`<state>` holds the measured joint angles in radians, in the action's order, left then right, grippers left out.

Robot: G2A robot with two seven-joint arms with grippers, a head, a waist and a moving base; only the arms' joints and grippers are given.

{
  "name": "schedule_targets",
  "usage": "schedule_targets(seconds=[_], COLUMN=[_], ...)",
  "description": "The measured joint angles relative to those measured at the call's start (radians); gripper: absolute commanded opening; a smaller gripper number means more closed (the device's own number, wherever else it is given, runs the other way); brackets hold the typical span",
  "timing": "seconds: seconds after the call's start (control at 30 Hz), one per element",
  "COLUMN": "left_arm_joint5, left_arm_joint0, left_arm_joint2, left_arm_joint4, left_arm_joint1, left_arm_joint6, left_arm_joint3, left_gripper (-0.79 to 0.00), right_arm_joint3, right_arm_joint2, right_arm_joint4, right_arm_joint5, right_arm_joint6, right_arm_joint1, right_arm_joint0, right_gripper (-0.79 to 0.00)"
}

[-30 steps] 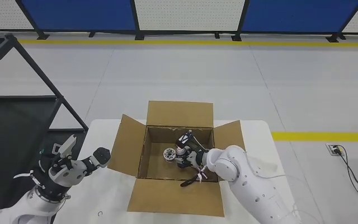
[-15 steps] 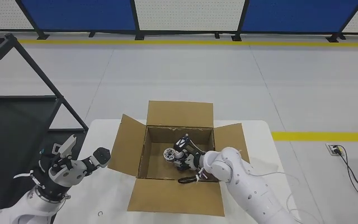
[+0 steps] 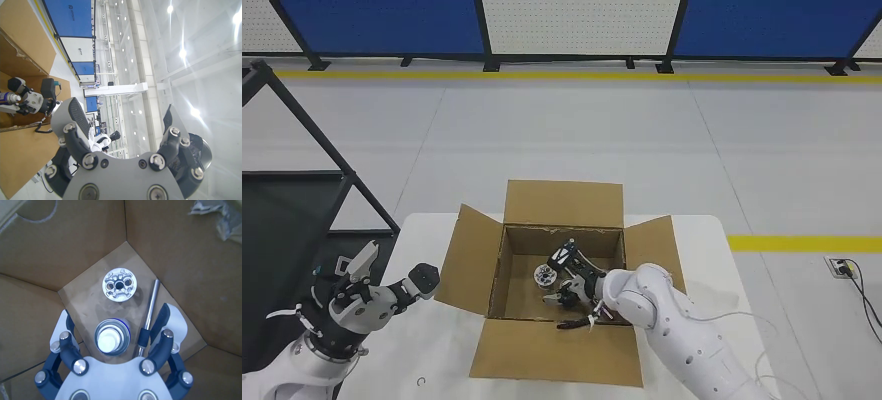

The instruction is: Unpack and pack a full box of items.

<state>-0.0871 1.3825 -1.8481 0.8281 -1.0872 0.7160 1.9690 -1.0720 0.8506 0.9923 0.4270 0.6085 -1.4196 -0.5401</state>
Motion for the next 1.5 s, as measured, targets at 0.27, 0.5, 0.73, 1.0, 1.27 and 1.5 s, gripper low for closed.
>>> schedule_targets(seconds=[0.27, 0.5, 0.73, 1.0, 1.27, 1.5], left_arm_joint5=[0.0, 0.0, 0.0, 0.0, -0.002, -0.006], left_arm_joint0=[0.0, 0.0, 0.0, 0.0, 0.003, 0.014], left_arm_joint2=[0.0, 0.0, 0.0, 0.0, 0.007, -0.023], left_arm_joint4=[0.0, 0.0, 0.0, 0.0, -0.023, -0.032], left_arm_joint1=[0.0, 0.0, 0.0, 0.0, 0.002, 0.01], left_arm_joint6=[0.0, 0.0, 0.0, 0.0, 0.01, 0.093], left_arm_joint3=[0.0, 0.0, 0.0, 0.0, 0.031, 0.031], left_gripper=[0.0, 0.0, 0.0, 0.0, 0.0, 0.0], right_arm_joint3=[-0.333, -0.621, -0.628, -0.628, -0.74, -0.935], right_arm_joint2=[0.127, 0.214, 0.214, 0.214, 0.264, 0.385], right_arm_joint4=[0.084, 0.122, 0.123, 0.123, 0.049, -0.071], right_arm_joint5=[-0.019, -0.073, -0.077, -0.077, -0.082, -0.122], right_arm_joint6=[-0.003, -0.004, -0.002, -0.002, -0.034, 0.001], right_arm_joint1=[0.055, 0.081, 0.081, 0.081, 0.086, 0.101], right_arm_joint0=[-0.157, -0.292, -0.293, -0.293, -0.327, -0.397], right_gripper=[0.0, 0.0, 0.0, 0.0, 0.0, 0.0])
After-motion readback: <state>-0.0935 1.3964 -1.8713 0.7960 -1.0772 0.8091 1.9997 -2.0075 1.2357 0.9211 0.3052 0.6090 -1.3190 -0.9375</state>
